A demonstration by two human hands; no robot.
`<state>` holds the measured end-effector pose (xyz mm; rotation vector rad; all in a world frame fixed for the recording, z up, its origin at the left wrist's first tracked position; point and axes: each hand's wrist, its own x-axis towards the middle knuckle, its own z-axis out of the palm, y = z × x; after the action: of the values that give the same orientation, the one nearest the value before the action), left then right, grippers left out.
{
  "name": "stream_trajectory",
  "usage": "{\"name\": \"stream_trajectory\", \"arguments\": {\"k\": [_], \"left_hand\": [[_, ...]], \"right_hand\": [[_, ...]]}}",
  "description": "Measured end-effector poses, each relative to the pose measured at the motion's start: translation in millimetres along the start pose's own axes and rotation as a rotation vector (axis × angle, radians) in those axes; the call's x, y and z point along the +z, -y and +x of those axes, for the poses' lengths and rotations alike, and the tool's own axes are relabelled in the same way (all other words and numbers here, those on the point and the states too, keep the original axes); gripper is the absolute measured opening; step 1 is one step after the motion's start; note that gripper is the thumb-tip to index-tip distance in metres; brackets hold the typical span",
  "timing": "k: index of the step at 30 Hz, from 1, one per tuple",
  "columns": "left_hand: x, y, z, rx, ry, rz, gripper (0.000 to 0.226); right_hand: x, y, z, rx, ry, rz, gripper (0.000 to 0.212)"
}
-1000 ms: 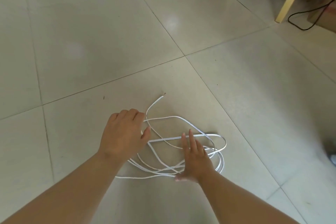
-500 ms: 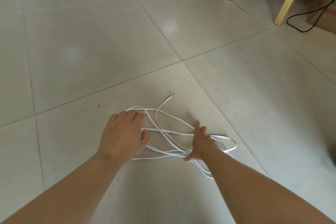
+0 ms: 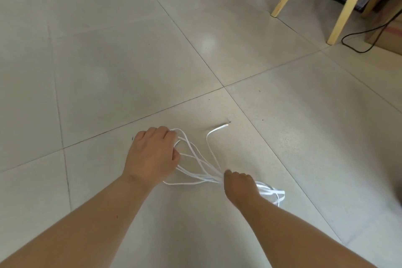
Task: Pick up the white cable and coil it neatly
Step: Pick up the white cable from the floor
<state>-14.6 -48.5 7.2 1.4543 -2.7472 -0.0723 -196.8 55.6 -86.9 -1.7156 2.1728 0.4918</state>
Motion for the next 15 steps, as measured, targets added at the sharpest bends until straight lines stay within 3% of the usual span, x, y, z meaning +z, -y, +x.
{"name": "stream_trajectory", "arguments": {"k": [2,5,10,15], "left_hand": [[-34.9,7.6,6.3,-0.003,-0.050,0.012,0.028],[-114.5,18.2,23.3,-0.032,-0.096,0.031,0.023],[-309.5,30.5,57.1,-0.012,-0.192,0.061,0.040],[-511.4,47.1,95.3,0.041,-0.317,0.093,0.039]], "right_hand": [[-51.1,-0.7,-4.5,0.016,-0.111,-0.046,0.009],[-151.9,-1.8,-16.8,-0.059,-0.119,-0.083,0.025],[-353.2,-8.6,-65.1,-0.074,-0.169,-0.132,0.029],[-555.7,-19.1,-129.3,-0.020,-0.207,-0.128,0.031]]}}
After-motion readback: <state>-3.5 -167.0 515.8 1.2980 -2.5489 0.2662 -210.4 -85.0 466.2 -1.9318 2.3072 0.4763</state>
